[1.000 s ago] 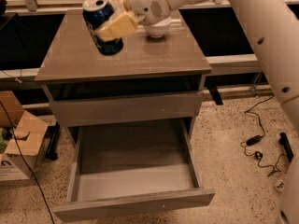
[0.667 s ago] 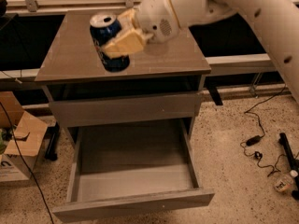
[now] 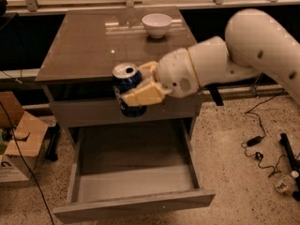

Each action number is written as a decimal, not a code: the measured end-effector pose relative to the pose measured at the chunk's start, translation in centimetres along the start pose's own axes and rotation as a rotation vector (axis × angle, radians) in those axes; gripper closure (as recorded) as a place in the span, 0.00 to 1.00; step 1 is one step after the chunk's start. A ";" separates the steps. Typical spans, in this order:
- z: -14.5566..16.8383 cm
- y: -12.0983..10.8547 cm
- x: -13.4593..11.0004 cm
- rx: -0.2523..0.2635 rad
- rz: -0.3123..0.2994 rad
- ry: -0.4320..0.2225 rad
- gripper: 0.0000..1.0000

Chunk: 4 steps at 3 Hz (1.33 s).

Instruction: Place pepsi can into middle drawer

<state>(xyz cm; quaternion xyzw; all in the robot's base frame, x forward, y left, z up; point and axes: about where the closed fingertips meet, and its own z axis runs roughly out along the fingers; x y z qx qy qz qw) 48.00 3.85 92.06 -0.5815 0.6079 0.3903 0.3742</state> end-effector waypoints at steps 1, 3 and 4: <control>0.1 0.7 6.7 0.103 0.062 -0.051 1.00; 1.9 0.6 15.6 0.189 0.186 -0.124 1.00; 3.6 0.4 18.4 0.200 0.236 -0.069 1.00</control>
Offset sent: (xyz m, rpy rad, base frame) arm -0.0156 -0.0829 -0.2434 0.2032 0.1691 -0.4028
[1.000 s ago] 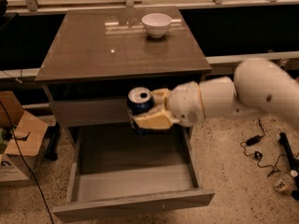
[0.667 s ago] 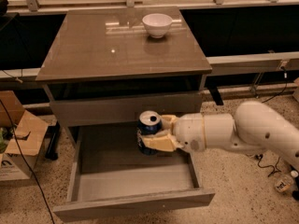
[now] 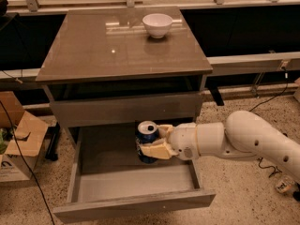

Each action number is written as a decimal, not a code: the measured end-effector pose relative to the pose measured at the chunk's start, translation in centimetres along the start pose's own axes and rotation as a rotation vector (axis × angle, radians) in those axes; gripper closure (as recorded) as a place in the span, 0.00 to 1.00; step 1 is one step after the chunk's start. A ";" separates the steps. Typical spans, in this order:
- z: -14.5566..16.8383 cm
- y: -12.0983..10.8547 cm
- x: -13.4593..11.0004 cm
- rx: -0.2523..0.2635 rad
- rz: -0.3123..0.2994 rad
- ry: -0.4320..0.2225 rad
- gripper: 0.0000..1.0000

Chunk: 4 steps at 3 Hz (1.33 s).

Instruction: Place pepsi can into middle drawer

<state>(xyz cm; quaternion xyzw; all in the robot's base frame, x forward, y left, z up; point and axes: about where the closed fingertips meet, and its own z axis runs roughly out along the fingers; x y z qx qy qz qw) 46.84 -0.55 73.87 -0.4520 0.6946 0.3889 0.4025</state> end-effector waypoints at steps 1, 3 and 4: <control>1.9 -1.6 4.7 0.037 0.054 0.019 1.00; 4.8 -5.6 14.7 0.102 0.099 0.045 1.00; 6.1 -8.3 18.4 0.108 0.093 0.069 1.00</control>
Offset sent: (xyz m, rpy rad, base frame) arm 0.0193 -0.0208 -0.1946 -0.0266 0.1047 -0.1530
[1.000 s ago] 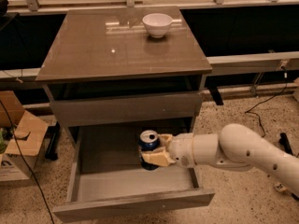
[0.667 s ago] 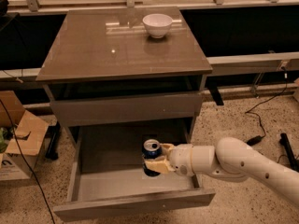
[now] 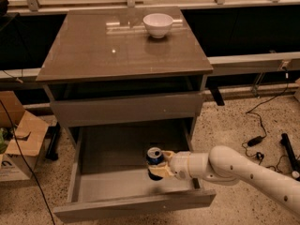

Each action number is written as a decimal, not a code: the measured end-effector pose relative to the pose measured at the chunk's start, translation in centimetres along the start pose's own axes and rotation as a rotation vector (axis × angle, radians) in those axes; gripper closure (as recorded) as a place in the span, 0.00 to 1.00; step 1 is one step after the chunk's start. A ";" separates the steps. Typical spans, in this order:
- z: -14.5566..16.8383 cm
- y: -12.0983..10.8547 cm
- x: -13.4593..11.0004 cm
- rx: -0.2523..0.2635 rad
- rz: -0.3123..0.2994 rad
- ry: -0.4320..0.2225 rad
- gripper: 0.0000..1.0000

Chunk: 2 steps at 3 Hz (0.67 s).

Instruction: Place pepsi can into middle drawer

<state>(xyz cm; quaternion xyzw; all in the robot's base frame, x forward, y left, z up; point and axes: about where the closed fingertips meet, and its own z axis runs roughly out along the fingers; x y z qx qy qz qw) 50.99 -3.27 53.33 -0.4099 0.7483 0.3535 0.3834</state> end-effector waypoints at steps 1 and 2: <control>1.4 -3.0 2.6 0.013 0.013 0.034 1.00; 1.4 -3.3 2.8 0.016 0.014 0.037 1.00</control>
Offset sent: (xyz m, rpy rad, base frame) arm 0.0187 -0.0085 -0.0316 -0.0275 0.0179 -0.0089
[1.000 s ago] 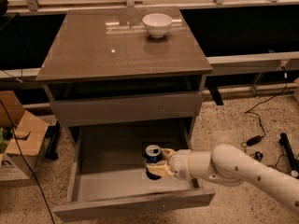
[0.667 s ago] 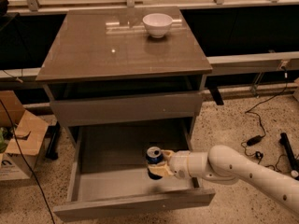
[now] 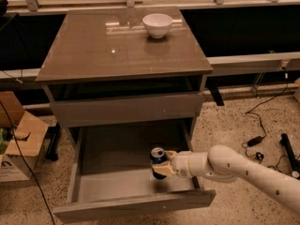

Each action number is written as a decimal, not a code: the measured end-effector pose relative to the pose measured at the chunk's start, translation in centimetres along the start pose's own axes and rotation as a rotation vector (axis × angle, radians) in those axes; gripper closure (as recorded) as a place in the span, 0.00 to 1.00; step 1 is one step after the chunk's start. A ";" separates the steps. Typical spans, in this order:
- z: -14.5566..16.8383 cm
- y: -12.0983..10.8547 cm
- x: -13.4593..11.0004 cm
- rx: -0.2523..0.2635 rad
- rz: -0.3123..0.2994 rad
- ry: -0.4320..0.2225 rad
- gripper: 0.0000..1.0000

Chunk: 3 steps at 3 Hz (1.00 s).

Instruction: Place pepsi can into middle drawer

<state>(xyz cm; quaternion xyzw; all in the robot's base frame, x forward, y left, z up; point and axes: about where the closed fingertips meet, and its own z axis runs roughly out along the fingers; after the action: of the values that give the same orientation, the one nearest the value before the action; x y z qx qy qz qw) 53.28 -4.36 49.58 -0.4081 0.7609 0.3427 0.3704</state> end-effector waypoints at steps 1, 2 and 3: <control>1.6 -0.3 0.2 0.010 -0.032 -0.003 1.00; 3.4 -1.1 0.1 0.002 -0.086 -0.025 1.00; 4.7 -2.2 0.5 0.003 -0.127 -0.080 0.94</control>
Offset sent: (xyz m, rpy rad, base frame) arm 0.0432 0.0323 -0.0329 0.0079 -0.1645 0.0630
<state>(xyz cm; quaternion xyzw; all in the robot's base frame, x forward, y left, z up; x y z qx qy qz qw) 56.34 -1.63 46.40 -0.4409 0.7186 0.3332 0.4221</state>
